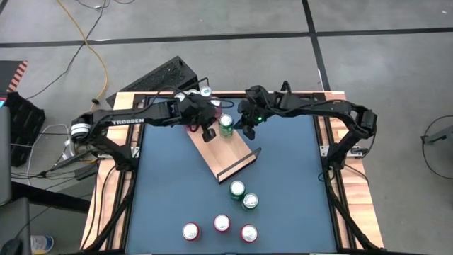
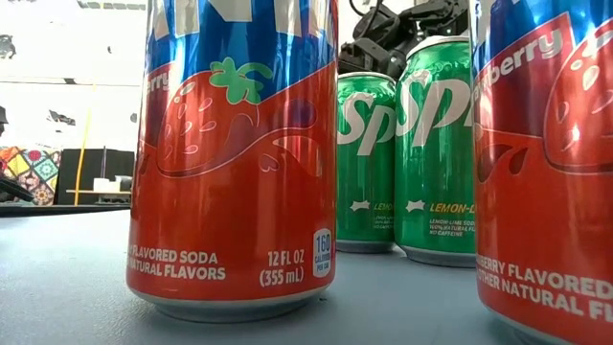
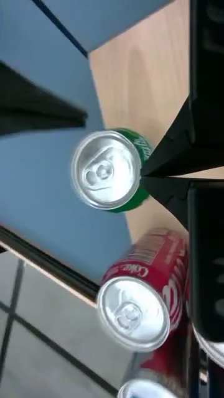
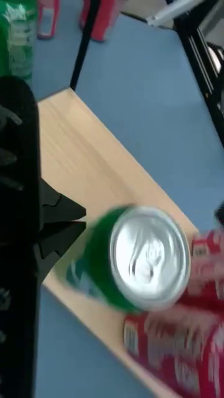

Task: Place canned beverage on shelf
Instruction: Put the bottom green soda can on the shelf

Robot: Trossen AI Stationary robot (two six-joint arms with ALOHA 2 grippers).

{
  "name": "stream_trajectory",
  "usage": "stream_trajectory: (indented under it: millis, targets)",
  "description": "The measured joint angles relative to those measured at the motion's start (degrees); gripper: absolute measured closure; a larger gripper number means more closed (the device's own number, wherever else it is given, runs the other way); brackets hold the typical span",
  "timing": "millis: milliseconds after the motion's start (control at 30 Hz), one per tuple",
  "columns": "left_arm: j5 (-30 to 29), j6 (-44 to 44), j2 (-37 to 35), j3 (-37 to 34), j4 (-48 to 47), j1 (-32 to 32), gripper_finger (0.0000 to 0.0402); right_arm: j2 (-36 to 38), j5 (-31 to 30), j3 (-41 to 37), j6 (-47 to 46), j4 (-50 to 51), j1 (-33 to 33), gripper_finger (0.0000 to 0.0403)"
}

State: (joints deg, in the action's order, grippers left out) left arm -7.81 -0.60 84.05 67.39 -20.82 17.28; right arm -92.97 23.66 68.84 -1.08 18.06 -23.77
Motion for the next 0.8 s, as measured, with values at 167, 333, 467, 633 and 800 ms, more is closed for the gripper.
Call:
stream_trajectory:
  millis: [167, 333, 467, 633, 800]
  targets:
    - [-0.10, -0.15, 2.10, -0.10, 0.06, 0.09, 0.0401, -0.03, 0.12, 0.00, 0.04, -0.20, 0.52, 0.0403]
    - [0.40, 0.41, 4.84, -0.10, -0.67, 0.07, 0.0401, -0.03, -1.58, 0.00, 1.27, -0.14, 0.47, 0.0403]
    - [1.50, 1.00, 6.01, -0.10, 0.37, 0.07, 0.0401, -0.03, -2.95, 0.00, 1.58, -0.31, -0.35, 0.0403]
    - [2.53, 2.14, 6.07, -0.08, 0.33, -0.14, 0.0401, -0.03, -3.32, 0.00, 2.75, -0.81, -1.98, 0.0403]
    - [4.56, 2.41, 5.88, -0.08, 0.88, -0.70, 0.0401, -0.03, -4.55, 0.00, 3.06, -2.43, -2.75, 0.0403]
